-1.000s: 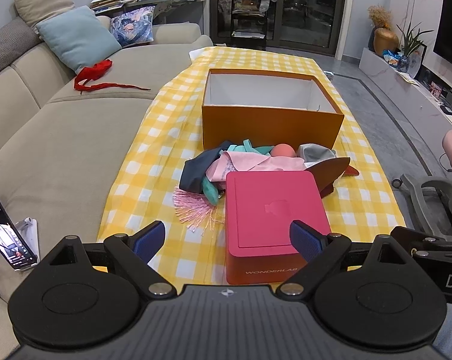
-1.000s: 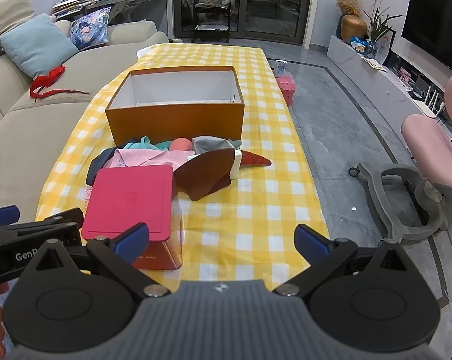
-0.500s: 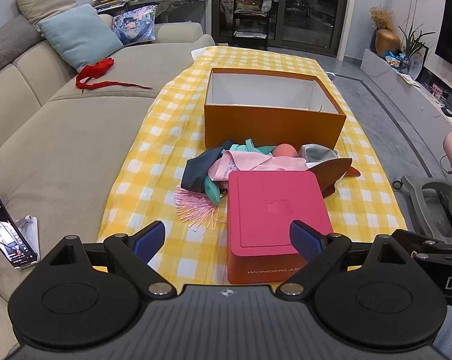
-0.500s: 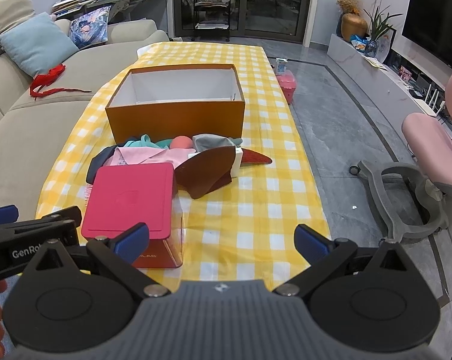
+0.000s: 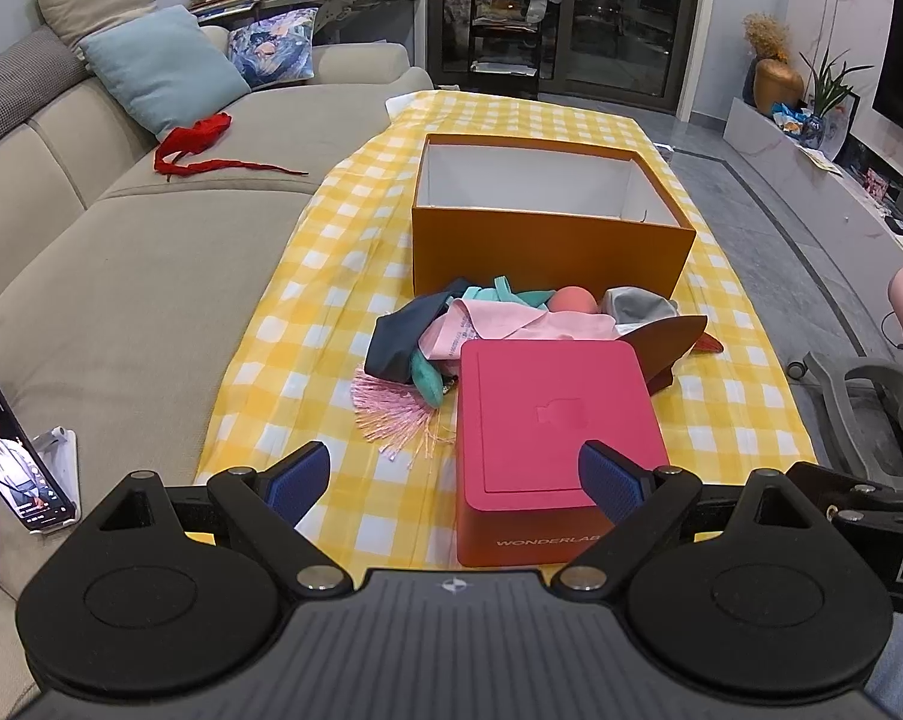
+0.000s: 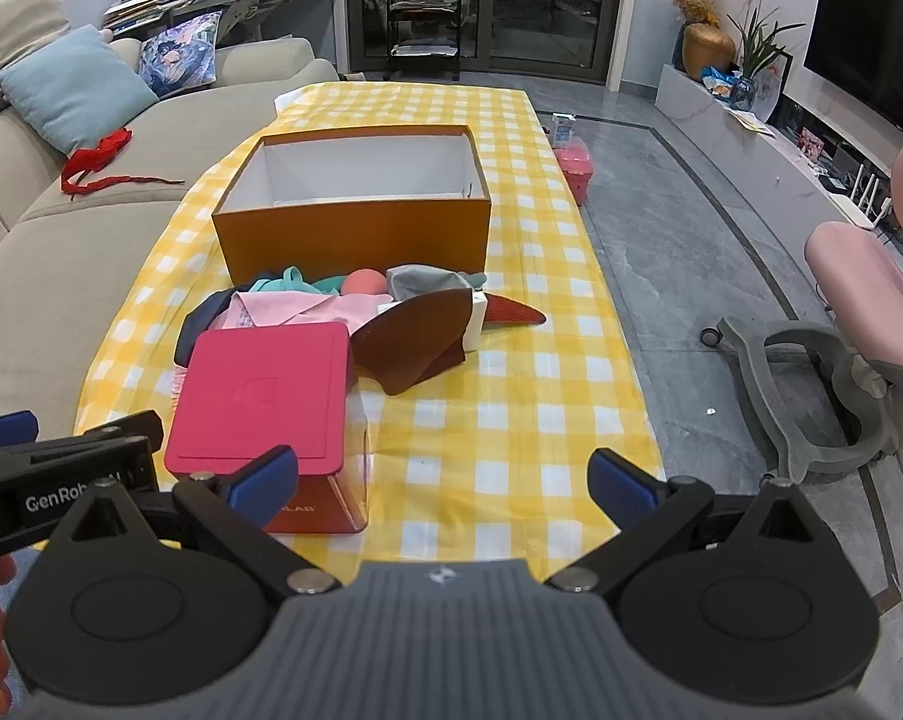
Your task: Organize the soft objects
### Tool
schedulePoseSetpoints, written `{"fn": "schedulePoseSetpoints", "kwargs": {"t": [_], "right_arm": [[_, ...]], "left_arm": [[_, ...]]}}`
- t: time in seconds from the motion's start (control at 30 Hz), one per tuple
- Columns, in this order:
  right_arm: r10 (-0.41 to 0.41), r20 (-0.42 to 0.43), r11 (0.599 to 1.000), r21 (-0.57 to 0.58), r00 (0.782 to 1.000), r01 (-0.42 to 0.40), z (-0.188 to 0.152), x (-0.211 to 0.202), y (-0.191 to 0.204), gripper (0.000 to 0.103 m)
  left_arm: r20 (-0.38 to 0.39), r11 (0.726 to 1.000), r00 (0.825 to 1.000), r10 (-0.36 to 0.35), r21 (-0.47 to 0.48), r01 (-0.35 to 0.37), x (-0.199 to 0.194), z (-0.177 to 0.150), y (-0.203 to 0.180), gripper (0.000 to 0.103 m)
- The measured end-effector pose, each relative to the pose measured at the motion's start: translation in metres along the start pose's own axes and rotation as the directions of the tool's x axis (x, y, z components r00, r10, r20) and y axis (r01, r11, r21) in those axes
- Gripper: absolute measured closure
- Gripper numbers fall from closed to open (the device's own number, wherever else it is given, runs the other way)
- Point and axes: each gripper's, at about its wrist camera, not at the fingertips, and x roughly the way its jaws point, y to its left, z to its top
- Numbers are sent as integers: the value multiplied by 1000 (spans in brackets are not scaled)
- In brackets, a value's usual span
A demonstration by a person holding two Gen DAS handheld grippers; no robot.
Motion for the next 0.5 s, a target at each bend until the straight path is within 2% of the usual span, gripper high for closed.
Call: {"fn": "schedulePoseSetpoints", "kwargs": {"t": [0.5], "right_arm": [[3, -11, 1000, -4, 1000, -3, 2, 1, 1, 2]], "left_arm": [[-10, 1000, 1000, -20, -4, 20, -1, 6, 1, 0]]}}
